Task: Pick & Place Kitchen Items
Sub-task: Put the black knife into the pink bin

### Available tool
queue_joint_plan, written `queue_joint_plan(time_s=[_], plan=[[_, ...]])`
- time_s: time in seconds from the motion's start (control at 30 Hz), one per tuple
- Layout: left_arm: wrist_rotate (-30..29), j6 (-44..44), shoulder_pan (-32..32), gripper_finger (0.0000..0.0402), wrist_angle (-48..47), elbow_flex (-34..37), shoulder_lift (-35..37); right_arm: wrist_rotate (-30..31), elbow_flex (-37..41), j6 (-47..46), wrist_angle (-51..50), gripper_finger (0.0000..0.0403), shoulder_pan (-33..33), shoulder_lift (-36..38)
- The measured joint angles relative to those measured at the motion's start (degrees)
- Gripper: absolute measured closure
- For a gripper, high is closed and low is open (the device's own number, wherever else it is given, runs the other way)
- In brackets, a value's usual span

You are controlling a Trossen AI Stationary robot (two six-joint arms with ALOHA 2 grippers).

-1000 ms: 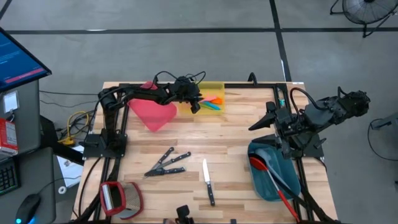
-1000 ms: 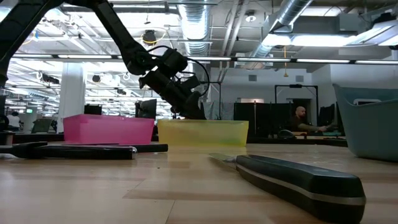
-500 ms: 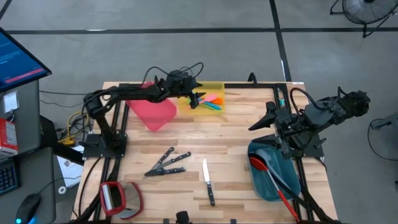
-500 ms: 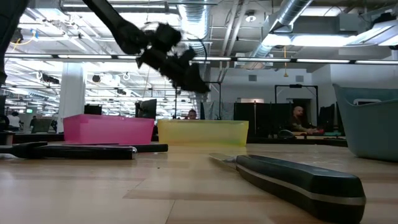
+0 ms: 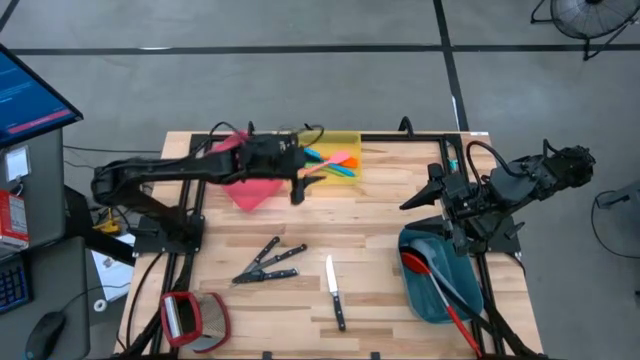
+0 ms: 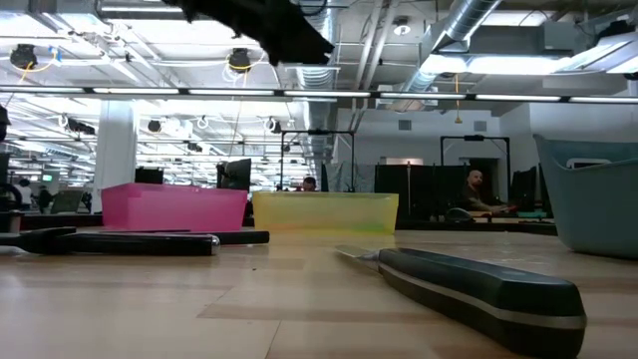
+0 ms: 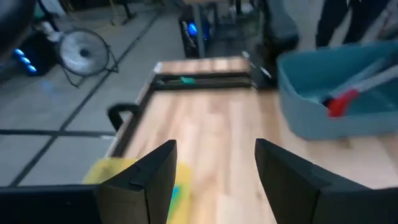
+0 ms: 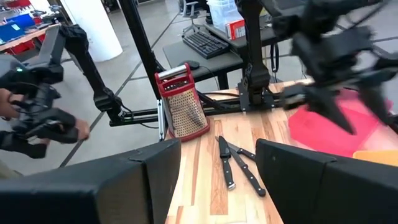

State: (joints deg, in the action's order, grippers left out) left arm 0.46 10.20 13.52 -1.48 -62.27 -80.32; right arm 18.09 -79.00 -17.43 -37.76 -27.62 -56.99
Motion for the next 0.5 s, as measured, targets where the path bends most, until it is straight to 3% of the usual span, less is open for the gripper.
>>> queue_joint_plan(time_s=[0.23, 0.5], plan=[[-5.83, -6.90, -10.42, 0.0203, -7.83, 0.01, 3.30, 0.02, 0.02, -0.04, 0.01, 0.0201, -0.02, 0.00], [-6.49, -14.71, -20.34, 0.0204, -15.24, 0.70, 2.81, 0.04, 0.02, -0.17, 0.03, 0.0201, -0.02, 0.00]])
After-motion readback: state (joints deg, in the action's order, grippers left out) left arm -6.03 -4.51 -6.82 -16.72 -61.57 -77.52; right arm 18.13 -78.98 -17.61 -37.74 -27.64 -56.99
